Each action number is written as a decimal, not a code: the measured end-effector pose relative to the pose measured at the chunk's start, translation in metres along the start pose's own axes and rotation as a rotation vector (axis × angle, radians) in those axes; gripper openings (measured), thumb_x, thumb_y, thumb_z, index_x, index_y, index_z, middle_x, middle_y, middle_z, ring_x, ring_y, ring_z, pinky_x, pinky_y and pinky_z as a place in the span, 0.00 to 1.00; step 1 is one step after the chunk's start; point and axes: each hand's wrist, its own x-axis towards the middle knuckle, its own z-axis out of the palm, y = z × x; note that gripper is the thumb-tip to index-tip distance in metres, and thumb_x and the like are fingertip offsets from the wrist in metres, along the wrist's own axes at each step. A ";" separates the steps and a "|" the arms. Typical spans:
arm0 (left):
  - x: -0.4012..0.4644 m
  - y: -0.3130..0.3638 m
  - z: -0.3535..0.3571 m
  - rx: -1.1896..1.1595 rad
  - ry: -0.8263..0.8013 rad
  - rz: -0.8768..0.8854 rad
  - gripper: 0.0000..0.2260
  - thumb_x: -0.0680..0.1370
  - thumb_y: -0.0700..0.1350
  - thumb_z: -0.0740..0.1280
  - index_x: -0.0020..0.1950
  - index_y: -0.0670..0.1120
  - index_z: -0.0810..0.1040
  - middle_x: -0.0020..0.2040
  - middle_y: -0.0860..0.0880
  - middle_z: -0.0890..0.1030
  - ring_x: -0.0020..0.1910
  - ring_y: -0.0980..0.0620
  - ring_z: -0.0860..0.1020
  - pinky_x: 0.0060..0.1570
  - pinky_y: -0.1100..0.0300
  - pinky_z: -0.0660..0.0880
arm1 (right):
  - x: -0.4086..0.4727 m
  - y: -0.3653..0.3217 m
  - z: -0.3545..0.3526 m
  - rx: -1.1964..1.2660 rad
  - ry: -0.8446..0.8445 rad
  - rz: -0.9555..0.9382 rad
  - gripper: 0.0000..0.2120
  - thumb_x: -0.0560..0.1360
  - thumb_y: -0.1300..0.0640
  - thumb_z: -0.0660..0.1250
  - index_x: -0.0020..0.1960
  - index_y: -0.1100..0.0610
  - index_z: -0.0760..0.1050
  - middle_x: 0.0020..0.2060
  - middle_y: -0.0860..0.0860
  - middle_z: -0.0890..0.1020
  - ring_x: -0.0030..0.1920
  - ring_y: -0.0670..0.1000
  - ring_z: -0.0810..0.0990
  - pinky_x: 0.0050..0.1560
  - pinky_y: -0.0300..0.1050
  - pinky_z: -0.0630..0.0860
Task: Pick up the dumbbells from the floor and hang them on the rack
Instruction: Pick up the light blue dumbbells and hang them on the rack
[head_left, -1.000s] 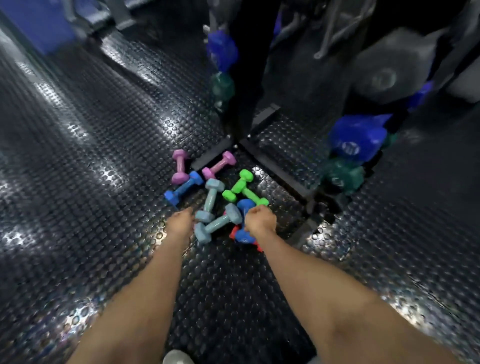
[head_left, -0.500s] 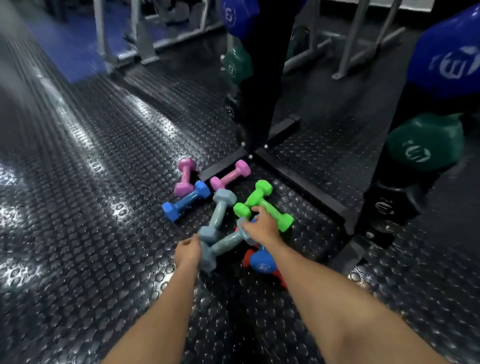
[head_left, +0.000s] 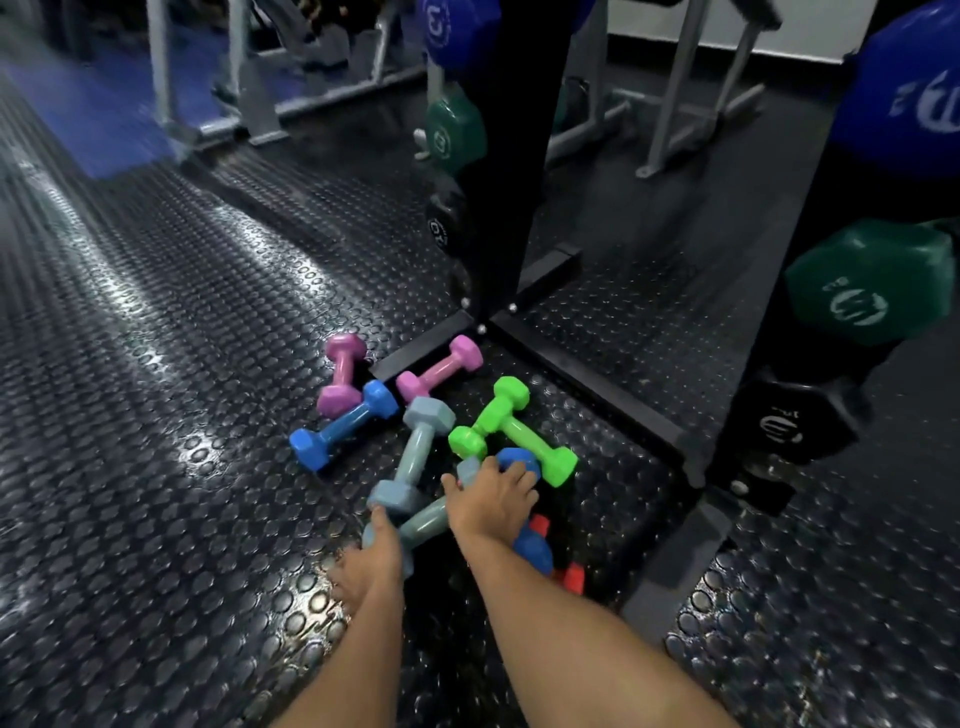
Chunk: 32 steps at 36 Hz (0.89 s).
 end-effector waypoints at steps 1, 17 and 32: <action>0.000 0.000 0.000 0.012 -0.002 0.006 0.40 0.76 0.71 0.56 0.71 0.37 0.72 0.77 0.37 0.62 0.76 0.34 0.59 0.72 0.39 0.60 | 0.001 -0.002 0.001 0.005 -0.006 0.010 0.26 0.73 0.34 0.65 0.60 0.53 0.76 0.62 0.57 0.74 0.64 0.59 0.68 0.62 0.53 0.65; -0.062 0.029 -0.017 -0.525 -0.046 -0.054 0.24 0.76 0.58 0.58 0.48 0.37 0.80 0.50 0.35 0.82 0.50 0.38 0.81 0.53 0.47 0.79 | 0.009 0.010 -0.056 0.336 -0.045 -0.162 0.24 0.71 0.43 0.71 0.58 0.58 0.75 0.58 0.57 0.76 0.61 0.59 0.72 0.65 0.50 0.69; -0.209 0.153 -0.097 -0.581 -0.121 0.285 0.28 0.72 0.59 0.53 0.57 0.41 0.80 0.60 0.37 0.80 0.60 0.37 0.77 0.64 0.43 0.73 | -0.004 -0.008 -0.263 0.769 0.201 0.009 0.20 0.62 0.43 0.75 0.47 0.53 0.75 0.51 0.50 0.76 0.58 0.53 0.71 0.60 0.47 0.71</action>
